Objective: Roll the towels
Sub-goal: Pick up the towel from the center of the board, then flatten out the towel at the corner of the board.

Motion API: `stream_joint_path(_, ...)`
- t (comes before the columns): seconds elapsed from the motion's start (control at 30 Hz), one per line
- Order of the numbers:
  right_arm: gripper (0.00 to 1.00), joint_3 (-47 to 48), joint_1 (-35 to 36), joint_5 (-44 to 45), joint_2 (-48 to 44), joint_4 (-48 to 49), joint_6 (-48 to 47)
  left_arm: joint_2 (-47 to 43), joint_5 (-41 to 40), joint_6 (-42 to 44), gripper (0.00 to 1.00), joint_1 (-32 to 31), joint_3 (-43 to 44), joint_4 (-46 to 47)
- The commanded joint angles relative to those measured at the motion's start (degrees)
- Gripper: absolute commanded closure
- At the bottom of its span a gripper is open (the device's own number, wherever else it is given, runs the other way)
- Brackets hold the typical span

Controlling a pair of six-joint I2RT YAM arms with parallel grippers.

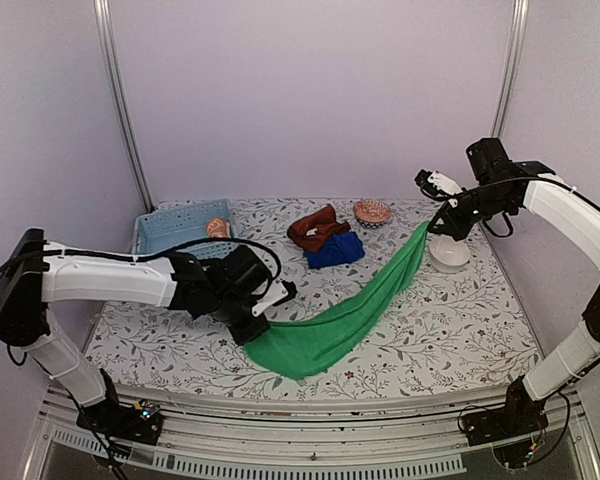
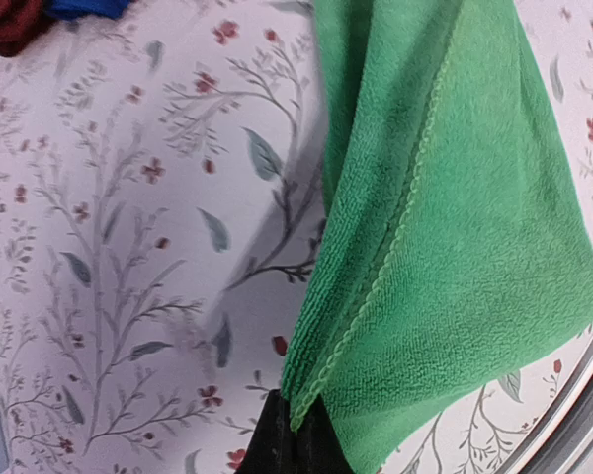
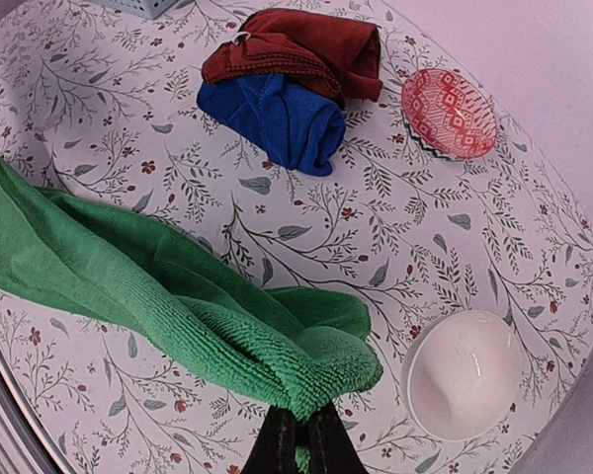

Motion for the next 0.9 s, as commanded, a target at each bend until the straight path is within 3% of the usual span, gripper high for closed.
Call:
stream_joint_path(0.0,0.97,7.4,-4.5,2.5,2.0,1.5,3.2,-8.6,-5.6,-0.4,1.00,6.2,5.7,-3.3)
stream_joint_path(0.17,0.97,20.1,-9.1,0.3,5.1,-2.9,5.0,-13.4,-22.3,-1.9,1.00,11.0,16.8,-10.3)
stream_joint_path(0.3,0.97,22.0,-9.1,-2.1,2.4,-4.4,5.1,-18.0,-24.3,-1.8,1.00,10.8,20.5,-12.4)
stream_joint_path(0.4,0.97,16.7,-9.1,-4.1,-3.0,-4.4,4.7,-22.5,-22.1,-4.0,1.00,10.2,17.8,-12.4)
stream_joint_path(0.53,0.96,2.8,-9.1,-7.0,-11.7,-4.1,1.8,-28.9,-15.1,-7.5,1.00,7.8,11.3,-12.4)
stream_joint_path(0.73,0.96,-12.1,-9.1,-10.7,-22.7,-10.8,-5.9,-35.5,4.7,-11.8,1.00,4.8,4.4,-14.6)
stream_joint_path(0.87,0.96,-15.1,-9.1,-11.8,-29.7,-16.3,-8.4,-39.5,5.2,-16.7,0.99,3.0,5.9,-19.3)
